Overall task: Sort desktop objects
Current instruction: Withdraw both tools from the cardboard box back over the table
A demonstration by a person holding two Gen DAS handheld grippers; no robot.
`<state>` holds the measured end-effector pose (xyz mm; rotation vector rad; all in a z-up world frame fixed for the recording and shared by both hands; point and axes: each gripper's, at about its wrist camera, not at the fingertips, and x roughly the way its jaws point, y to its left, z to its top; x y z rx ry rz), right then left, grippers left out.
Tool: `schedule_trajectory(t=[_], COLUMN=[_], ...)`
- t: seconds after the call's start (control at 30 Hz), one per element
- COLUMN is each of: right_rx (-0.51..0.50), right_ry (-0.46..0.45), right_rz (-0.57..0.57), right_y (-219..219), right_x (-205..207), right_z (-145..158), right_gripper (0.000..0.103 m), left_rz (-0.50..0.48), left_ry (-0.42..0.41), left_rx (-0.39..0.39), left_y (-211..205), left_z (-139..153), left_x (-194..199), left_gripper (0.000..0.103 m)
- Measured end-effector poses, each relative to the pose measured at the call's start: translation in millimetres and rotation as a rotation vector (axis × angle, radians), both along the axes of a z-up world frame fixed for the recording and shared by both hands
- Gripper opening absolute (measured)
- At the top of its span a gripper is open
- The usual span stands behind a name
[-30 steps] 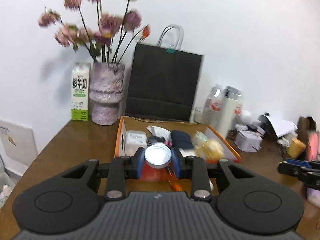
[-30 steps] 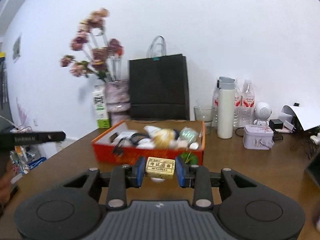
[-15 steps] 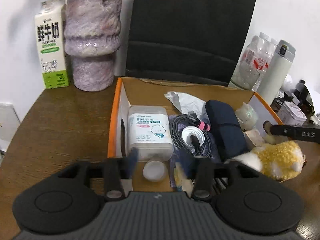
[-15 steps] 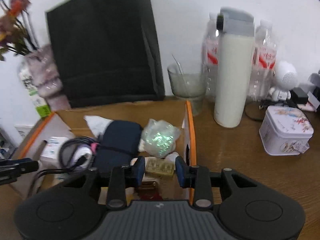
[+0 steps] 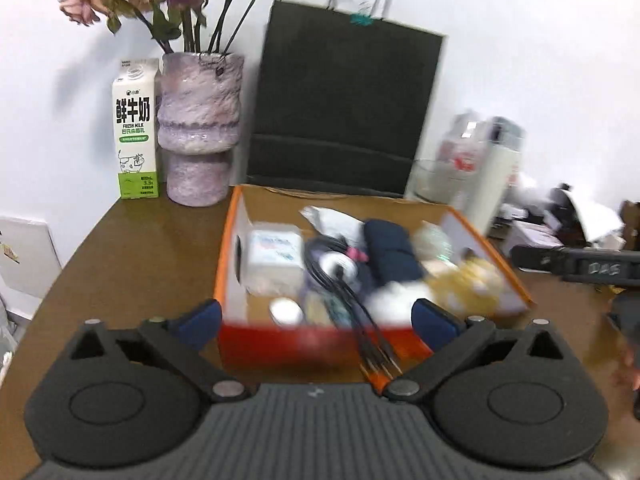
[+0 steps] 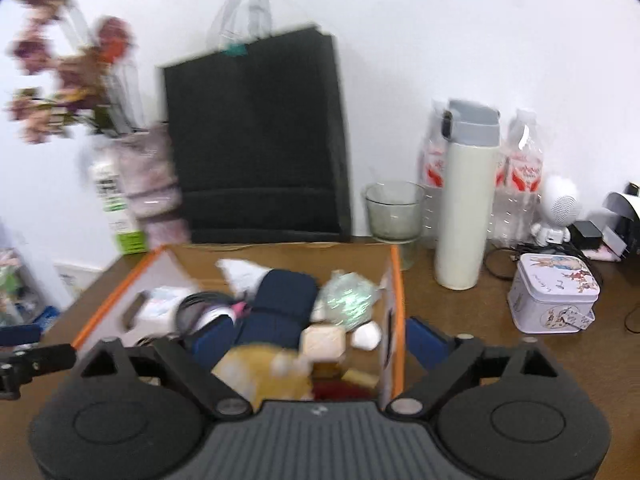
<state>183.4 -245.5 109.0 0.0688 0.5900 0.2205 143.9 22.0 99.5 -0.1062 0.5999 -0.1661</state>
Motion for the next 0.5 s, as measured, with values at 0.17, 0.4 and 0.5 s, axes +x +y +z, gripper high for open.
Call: schedule_trajectory(t=[0.17, 0.4, 0.5], right_rx=[0.023, 0.029, 0.023], right_ry=[0.019, 0.079, 0.070], right_rz=[0.009, 0.055, 0.048], right_y=[3, 22, 27], right_x=[-69, -164, -205], right_z=[-16, -60, -73], right_gripper=[0.092, 0.092, 0.092], left_rz=[0.004, -0.090, -0.083], left_ry=[-0.033, -0.016, -0.010], left_rx=[-0.060, -0.010, -0.011], left_y=[-10, -27, -25], left_z=[-3, -57, -73], left_x=[-65, -149, -177], left_gripper=[0.103, 0.103, 0.103])
